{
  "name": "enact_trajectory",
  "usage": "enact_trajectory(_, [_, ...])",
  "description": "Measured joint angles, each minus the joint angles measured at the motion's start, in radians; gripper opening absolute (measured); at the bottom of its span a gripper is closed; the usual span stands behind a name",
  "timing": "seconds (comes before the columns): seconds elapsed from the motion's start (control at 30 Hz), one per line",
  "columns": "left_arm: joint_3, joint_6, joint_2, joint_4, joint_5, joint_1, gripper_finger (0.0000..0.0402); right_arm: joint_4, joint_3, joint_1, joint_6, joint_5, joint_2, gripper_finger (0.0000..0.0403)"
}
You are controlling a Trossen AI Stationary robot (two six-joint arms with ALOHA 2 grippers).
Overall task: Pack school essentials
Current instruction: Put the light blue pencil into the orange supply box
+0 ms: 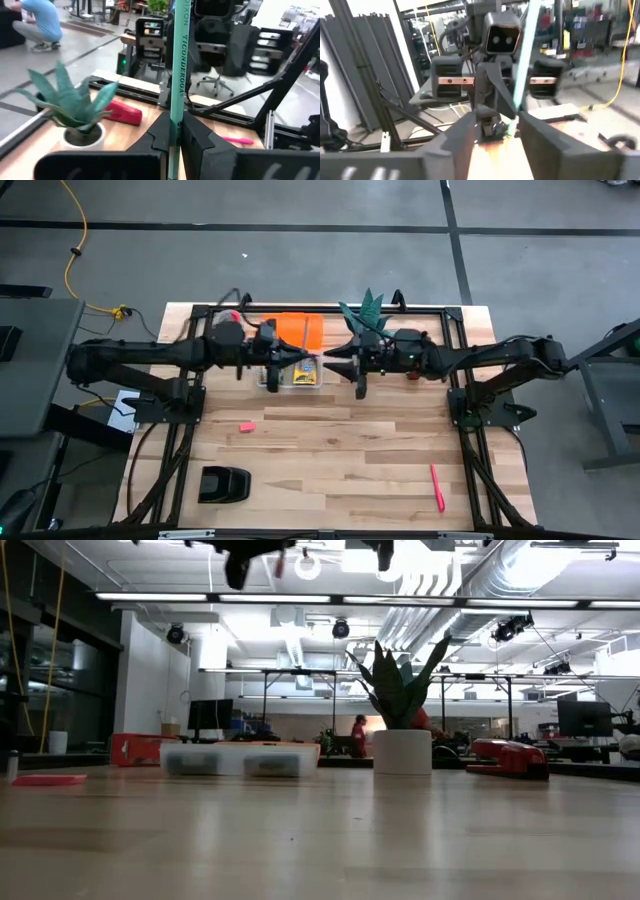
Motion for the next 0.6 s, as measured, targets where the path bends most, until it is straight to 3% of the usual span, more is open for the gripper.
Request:
enact_trajectory(0.2, [0.000,0.052,-0.175,-0.129,-0.020,0.014,0.0007,-0.105,0.000,-0.002,-0.086,0.005,-0.116,0.0193])
enact_trajectory(0.6, [-0.190,0.009,-0.398,-0.063,-0.143,-0.090,0.0007,-0.257,0.000,-0.002,-0.041,0.004,-0.195,0.0197])
